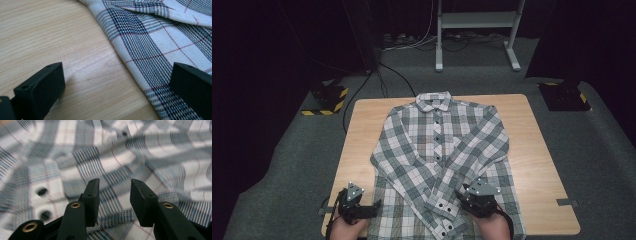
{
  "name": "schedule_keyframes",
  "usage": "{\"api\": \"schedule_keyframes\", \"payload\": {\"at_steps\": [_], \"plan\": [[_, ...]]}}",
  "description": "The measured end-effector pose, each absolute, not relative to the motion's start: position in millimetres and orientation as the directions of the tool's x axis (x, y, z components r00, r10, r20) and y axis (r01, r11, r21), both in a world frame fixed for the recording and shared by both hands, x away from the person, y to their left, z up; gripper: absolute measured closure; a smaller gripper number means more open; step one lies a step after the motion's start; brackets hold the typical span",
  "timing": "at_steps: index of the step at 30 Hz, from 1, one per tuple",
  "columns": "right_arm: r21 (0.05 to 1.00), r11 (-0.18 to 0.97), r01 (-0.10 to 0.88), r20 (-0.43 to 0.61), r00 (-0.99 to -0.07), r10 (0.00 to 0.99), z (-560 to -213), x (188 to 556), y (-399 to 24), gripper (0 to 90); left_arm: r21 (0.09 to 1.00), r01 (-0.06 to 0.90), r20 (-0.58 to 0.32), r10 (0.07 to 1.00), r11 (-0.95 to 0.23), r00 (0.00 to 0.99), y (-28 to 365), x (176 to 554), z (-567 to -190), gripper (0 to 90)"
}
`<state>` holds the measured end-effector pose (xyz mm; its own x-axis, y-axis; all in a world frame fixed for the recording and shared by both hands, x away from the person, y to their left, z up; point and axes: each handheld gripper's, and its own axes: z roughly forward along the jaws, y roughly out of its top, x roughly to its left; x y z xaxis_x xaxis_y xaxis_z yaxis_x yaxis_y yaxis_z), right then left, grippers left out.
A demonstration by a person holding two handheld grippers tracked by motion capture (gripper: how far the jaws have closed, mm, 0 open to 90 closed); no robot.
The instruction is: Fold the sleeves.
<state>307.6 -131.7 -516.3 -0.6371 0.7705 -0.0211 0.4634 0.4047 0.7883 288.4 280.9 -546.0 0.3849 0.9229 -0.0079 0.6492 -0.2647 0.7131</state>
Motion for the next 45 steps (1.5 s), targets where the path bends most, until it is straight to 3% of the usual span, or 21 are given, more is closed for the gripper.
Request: {"api": "schedule_keyframes", "payload": {"at_steps": [7, 15, 25, 33, 45], "plan": [[0.736, 0.435, 0.518, -0.021, -0.624, 0.781, -535.9, 313.1, -134.1, 60.8, 0.713, 0.649, -0.008, 0.923, -0.265, 0.385, 280.9, 288.4, -546.0, 0.2], [0.735, 0.443, 0.513, -0.029, -0.629, 0.777, -535.4, 313.7, -134.4, 82.5, 0.713, 0.649, -0.008, 0.923, -0.265, 0.385, 280.9, 288.4, -546.0, 0.3], [0.756, 0.459, 0.466, -0.056, -0.654, 0.755, -520.1, 302.0, -128.7, 83.3, 0.713, 0.649, -0.008, 0.923, -0.265, 0.385, 280.9, 288.4, -546.0, 0.3], [0.726, 0.483, 0.489, -0.048, -0.666, 0.745, -531.5, 298.8, -128.5, 82.3, 0.713, 0.649, -0.008, 0.923, -0.265, 0.385, 280.9, 288.4, -546.0, 0.2], [0.747, 0.496, 0.443, -0.064, -0.695, 0.716, -524.5, 291.3, -115.5, 70.9, 0.713, 0.649, -0.007, 0.923, -0.265, 0.385, 280.9, 288.4, -546.0, 0.3]]}}
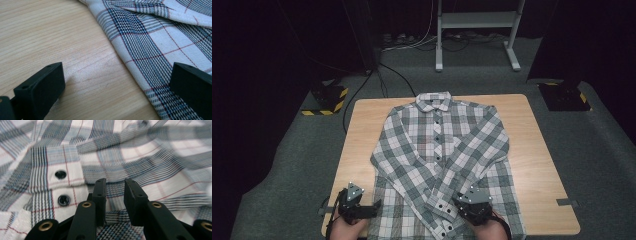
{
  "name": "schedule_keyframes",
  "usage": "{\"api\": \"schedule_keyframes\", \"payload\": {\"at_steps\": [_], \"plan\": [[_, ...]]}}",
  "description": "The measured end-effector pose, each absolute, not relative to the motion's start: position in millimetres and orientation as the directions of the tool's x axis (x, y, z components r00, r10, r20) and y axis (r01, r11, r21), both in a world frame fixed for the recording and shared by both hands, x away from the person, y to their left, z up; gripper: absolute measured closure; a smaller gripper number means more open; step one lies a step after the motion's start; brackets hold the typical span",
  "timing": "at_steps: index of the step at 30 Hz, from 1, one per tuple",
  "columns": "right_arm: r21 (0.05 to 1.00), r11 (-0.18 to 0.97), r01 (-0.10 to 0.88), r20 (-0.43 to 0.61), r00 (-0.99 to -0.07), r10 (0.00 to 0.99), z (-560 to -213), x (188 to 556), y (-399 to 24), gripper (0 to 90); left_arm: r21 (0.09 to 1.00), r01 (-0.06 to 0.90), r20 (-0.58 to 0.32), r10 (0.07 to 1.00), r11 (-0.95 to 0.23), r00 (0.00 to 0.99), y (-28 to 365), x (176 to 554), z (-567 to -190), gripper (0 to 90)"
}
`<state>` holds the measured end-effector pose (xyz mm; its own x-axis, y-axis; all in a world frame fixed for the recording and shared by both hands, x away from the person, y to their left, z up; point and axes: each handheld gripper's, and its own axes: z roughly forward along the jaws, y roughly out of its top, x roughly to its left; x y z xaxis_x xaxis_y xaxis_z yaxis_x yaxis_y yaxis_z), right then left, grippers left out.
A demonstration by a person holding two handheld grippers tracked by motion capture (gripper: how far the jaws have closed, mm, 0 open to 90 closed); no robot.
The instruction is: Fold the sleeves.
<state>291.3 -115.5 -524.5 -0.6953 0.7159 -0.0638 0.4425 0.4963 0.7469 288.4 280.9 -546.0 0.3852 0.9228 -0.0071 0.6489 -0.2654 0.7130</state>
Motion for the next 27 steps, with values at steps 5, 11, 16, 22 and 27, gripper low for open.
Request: {"api": "schedule_keyframes", "payload": {"at_steps": [5, 11, 16, 22, 27], "plan": [[0.745, 0.512, 0.428, -0.056, -0.724, 0.688, -530.0, 280.7, -104.5, 71.0, 0.713, 0.649, -0.008, 0.923, -0.265, 0.385, 280.9, 288.4, -546.0, 0.3], [0.752, 0.516, 0.410, -0.029, -0.761, 0.648, -525.2, 274.8, -96.2, 70.7, 0.713, 0.649, -0.007, 0.923, -0.265, 0.385, 280.9, 288.4, -546.0, 0.3], [0.745, 0.526, 0.410, -0.016, -0.778, 0.628, -529.9, 273.2, -89.6, 69.9, 0.713, 0.649, -0.007, 0.923, -0.266, 0.385, 280.9, 288.4, -546.0, 0.3], [0.760, 0.512, 0.401, -0.016, -0.775, 0.631, -524.0, 275.7, -93.7, 64.3, 0.713, 0.649, -0.007, 0.923, -0.266, 0.385, 280.9, 288.4, -546.0, 0.2], [0.783, 0.479, 0.398, -0.004, -0.766, 0.642, -519.1, 281.4, -101.4, 55.0, 0.713, 0.649, -0.007, 0.923, -0.265, 0.385, 280.8, 288.4, -546.0, 0.2]]}}
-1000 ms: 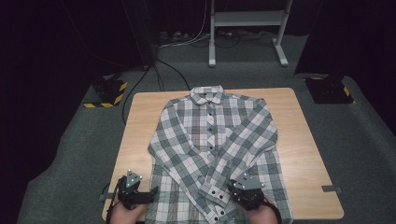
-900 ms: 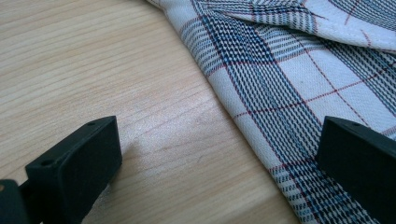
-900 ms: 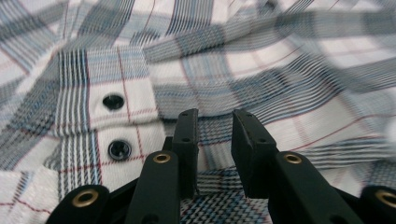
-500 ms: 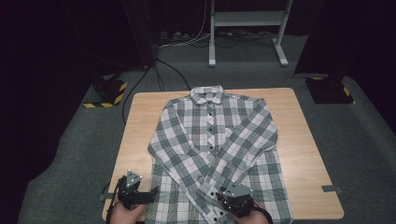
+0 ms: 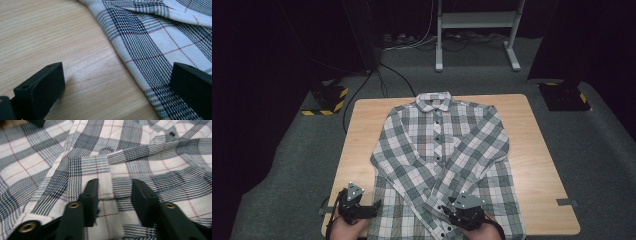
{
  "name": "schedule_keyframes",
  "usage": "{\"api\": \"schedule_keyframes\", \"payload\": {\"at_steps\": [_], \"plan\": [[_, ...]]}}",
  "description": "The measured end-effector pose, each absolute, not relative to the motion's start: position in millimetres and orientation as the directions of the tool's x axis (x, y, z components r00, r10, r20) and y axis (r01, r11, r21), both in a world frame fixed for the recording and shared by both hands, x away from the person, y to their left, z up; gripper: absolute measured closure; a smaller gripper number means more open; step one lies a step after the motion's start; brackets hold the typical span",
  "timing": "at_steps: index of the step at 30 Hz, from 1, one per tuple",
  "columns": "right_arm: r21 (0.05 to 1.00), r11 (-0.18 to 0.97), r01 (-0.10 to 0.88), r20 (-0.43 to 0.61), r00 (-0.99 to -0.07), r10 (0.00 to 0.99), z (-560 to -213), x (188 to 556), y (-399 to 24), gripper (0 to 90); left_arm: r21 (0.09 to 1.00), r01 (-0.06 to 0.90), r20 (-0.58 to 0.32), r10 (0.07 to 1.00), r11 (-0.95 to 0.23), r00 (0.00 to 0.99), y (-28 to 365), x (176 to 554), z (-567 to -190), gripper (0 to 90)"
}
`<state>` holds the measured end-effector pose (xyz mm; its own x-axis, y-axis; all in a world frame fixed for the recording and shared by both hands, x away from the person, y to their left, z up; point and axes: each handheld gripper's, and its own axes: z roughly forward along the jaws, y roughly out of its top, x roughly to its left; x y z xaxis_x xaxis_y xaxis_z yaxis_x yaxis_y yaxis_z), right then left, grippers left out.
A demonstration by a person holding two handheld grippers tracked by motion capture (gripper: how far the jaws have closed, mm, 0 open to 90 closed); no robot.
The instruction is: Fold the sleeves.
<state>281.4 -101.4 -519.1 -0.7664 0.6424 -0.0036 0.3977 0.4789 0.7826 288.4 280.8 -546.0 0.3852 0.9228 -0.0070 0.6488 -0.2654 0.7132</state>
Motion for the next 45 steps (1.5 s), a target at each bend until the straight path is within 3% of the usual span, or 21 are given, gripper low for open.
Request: {"api": "schedule_keyframes", "payload": {"at_steps": [4, 5, 7, 18, 30, 45], "plan": [[0.796, 0.450, 0.404, 0.008, -0.751, 0.660, -517.7, 286.5, -109.2, 40.8, 0.713, 0.649, -0.006, 0.923, -0.266, 0.385, 280.8, 288.4, -545.9, 0.2], [0.796, 0.450, 0.404, 0.008, -0.751, 0.660, -517.7, 286.5, -109.2, 40.8, 0.713, 0.649, -0.007, 0.923, -0.265, 0.385, 280.8, 288.4, -546.0, 0.2], [0.799, 0.433, 0.417, 0.013, -0.732, 0.681, -517.4, 288.9, -114.1, 30.8, 0.713, 0.649, -0.007, 0.923, -0.265, 0.385, 280.8, 288.4, -546.0, 0.3], [0.806, 0.398, 0.438, 0.005, -0.677, 0.736, -520.5, 298.4, -133.7, 6.9, 0.713, 0.649, -0.007, 0.923, -0.264, 0.384, 280.7, 288.3, -546.0, 0.3], [0.803, 0.397, 0.445, -0.039, -0.625, 0.780, -522.7, 302.8, -161.1, 1.1, 0.713, 0.649, -0.007, 0.923, -0.264, 0.384, 280.7, 288.3, -546.0, 0.3], [0.806, 0.325, 0.494, -0.045, -0.497, 0.867, -528.4, 307.6, -232.7, 0.2, 0.713, 0.649, -0.007, 0.923, -0.264, 0.384, 280.7, 288.3, -546.0, 0.3]]}}
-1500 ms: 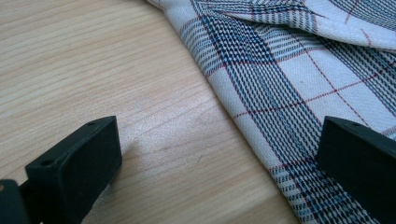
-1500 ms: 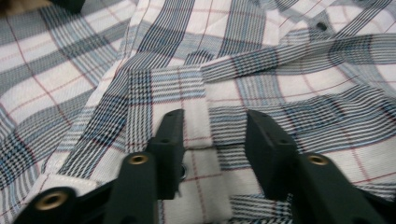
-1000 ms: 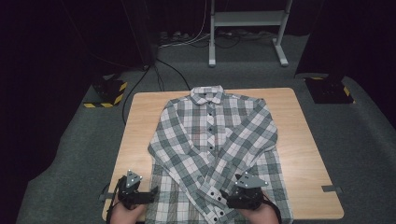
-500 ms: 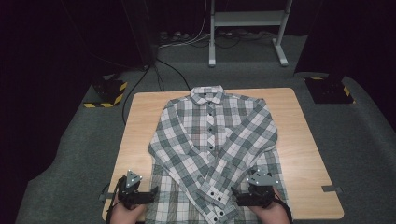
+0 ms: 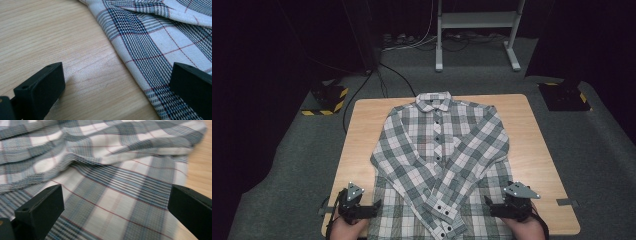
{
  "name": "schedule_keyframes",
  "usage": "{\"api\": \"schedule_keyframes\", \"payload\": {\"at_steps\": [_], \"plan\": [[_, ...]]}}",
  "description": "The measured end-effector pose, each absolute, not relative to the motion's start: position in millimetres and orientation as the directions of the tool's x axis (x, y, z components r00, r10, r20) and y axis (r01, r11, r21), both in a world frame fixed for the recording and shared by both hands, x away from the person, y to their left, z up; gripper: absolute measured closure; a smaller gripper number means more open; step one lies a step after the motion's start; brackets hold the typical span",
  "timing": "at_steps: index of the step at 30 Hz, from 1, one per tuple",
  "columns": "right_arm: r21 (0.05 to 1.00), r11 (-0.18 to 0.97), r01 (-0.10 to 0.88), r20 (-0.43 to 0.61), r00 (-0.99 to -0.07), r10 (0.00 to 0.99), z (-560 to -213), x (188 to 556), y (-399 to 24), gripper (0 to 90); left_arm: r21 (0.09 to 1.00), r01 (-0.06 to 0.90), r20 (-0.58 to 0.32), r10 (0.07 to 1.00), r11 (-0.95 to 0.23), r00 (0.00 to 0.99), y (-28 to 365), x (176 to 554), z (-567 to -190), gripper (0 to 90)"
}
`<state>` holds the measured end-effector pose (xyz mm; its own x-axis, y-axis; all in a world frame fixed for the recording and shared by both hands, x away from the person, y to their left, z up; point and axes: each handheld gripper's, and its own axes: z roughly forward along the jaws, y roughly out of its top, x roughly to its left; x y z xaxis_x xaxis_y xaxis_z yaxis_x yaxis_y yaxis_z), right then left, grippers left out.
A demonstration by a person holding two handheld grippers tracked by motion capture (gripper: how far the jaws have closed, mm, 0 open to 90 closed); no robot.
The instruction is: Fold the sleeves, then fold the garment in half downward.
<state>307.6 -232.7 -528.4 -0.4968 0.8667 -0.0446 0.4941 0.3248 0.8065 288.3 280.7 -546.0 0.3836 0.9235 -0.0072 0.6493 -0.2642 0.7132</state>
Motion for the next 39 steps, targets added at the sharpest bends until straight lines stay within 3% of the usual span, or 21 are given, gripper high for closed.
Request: {"api": "schedule_keyframes", "payload": {"at_steps": [11, 39], "plan": [[0.779, 0.280, 0.561, -0.041, -0.400, 0.915, -539.1, 312.4, -278.1, 0.3, 0.713, 0.649, -0.008, 0.923, -0.263, 0.384, 280.6, 288.6, -546.0, 0.3], [0.809, 0.251, 0.531, -0.024, -0.398, 0.917, -537.8, 311.4, -279.0, 2.5, 0.713, 0.650, -0.031, 0.915, -0.261, 0.402, 284.0, 287.5, -544.0, 3.5]]}}
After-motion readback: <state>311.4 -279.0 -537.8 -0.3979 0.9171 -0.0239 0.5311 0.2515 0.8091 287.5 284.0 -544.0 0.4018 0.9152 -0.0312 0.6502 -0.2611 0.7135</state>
